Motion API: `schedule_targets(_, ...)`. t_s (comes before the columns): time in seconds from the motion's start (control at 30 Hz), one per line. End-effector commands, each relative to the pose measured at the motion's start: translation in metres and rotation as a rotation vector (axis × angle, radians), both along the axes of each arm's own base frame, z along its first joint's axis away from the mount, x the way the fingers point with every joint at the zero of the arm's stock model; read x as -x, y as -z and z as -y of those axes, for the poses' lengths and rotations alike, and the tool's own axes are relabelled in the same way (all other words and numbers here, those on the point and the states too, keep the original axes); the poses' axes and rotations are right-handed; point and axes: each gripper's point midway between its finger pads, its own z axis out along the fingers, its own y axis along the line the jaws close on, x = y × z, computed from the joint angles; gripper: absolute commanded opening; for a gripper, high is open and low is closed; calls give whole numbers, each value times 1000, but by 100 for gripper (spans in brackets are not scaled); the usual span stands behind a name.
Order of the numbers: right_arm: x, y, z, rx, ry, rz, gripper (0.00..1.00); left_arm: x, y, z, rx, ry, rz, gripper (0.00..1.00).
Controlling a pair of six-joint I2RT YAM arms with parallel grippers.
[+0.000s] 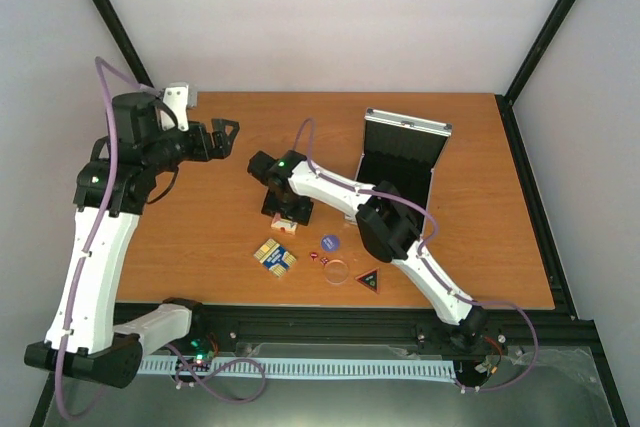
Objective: Pack up texas hold em set
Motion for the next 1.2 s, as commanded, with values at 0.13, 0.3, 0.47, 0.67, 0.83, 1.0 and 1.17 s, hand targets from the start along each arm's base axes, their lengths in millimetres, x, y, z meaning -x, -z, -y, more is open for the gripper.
schedule_targets(0.13, 35, 65, 59, 275, -79, -135, 77, 11, -13, -3, -19, 0, 46, 100)
schedule_targets(0.3, 36, 68, 65, 290, -126, -134, 60, 11, -12, -3, -16, 1, 45, 100)
schedule_targets(0.47, 27, 53, 63, 288, -225, -77, 48, 10, -11, -3, -18, -3, 41, 100)
schedule_targets(0.67, 21, 26, 62, 288, -408, -19, 44, 8, -11, -3, -17, -5, 38, 100)
schedule_targets(0.83, 16, -13, 53, 278, -536, 97, 45, 6, -7, -3, -16, -7, 29, 100)
schedule_targets(1.0, 25, -54, 35, 177, -700, 155, 45, 4, -5, -6, -25, -27, 21, 100)
schedule_targets(1.17, 49, -94, 33, 130, -852, 198, 45, 2, -5, -7, -24, -35, 19, 100)
